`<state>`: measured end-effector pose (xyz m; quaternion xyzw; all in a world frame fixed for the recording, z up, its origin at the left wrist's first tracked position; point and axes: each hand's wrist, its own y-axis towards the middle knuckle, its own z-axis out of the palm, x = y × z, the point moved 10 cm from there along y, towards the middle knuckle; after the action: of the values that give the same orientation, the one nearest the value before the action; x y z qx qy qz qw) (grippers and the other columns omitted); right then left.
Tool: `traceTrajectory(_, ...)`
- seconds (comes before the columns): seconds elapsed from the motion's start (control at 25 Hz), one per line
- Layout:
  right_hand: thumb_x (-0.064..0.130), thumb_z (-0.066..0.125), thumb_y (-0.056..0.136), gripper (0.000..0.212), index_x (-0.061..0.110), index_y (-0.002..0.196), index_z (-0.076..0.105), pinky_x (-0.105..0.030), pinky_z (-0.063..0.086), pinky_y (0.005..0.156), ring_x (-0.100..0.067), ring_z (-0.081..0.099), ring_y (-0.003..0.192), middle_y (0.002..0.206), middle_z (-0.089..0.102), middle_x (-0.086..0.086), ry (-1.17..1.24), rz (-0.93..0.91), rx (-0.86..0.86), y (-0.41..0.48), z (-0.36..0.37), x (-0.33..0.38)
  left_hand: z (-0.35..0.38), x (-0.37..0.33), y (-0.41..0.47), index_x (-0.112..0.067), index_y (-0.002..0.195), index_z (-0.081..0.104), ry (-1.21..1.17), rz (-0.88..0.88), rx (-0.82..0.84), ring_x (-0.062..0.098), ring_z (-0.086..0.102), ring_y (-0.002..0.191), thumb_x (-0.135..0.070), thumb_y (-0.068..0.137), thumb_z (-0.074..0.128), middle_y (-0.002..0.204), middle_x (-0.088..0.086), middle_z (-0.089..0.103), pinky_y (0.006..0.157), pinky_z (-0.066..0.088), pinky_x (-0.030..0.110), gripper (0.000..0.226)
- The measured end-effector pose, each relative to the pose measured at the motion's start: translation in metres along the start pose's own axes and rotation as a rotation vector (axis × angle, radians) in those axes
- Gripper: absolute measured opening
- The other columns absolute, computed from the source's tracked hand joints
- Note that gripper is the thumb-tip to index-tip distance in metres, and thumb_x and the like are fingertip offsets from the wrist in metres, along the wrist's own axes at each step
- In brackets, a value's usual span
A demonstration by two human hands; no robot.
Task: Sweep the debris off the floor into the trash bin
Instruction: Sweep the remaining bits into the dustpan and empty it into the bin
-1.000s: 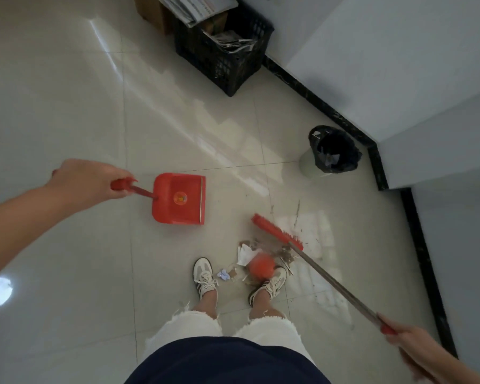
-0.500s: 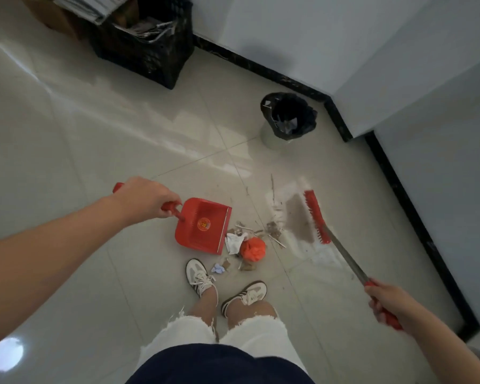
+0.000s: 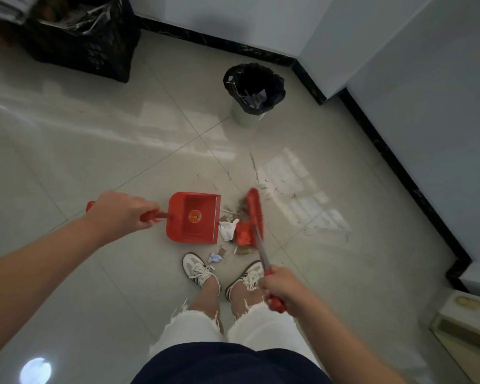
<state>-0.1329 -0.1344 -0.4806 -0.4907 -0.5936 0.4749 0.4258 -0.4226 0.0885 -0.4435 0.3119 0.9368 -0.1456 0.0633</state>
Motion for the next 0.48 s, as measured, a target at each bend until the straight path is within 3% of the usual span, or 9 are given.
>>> traceTrajectory(0.12,-0.008,0.041,0.083,0.019,0.005,0.094,0.048,-0.018,0.031,0.034,-0.011,0.038,0.032,0.053,0.045,-0.006,-0.037,-0.013,0.046,-0.012,0.04,0.017,0.008,-0.005,-0.001,-0.029,0.07,0.07,0.024,0.004,0.033,0.019,0.063,0.045,-0.034,0.065,0.088,0.055,-0.006,0.063,0.047,0.026,0.017,0.02)
traceTrajectory(0.28,-0.003,0.045,0.084,0.028,0.0,0.111,0.046,-0.018,0.033,0.037,-0.009,0.041,0.038,0.057,0.045,-0.005,-0.05,-0.028,0.112,-0.03,0.061,0.029,0.004,-0.002,0.003,-0.027,0.07,0.069,-0.002,0.007,0.008,0.02,0.062,0.044,-0.035,0.065,0.088,0.054,-0.007,0.062,0.046,0.03,0.018,0.021)
traceTrajectory(0.4,-0.003,0.046,0.083,0.031,0.002,0.113,0.051,-0.016,0.032,0.034,-0.006,0.039,0.036,0.058,0.044,-0.003,-0.015,-0.057,0.196,-0.052,0.051,0.036,-0.002,-0.001,-0.003,-0.027,0.07,0.068,-0.002,0.017,-0.048,0.021,0.062,0.043,-0.043,0.072,0.073,0.053,-0.005,0.062,0.048,0.029,0.018,0.017)
traceTrajectory(0.48,-0.002,0.046,0.084,0.036,0.018,0.113,0.053,-0.015,0.031,0.032,-0.004,0.038,0.036,0.058,0.043,-0.002,-0.003,-0.073,0.248,-0.065,0.041,0.038,-0.002,-0.003,-0.006,-0.027,0.069,0.067,-0.02,0.001,-0.051,0.021,0.062,0.042,-0.049,0.074,0.054,0.053,-0.005,0.061,0.048,0.026,0.017,0.027)
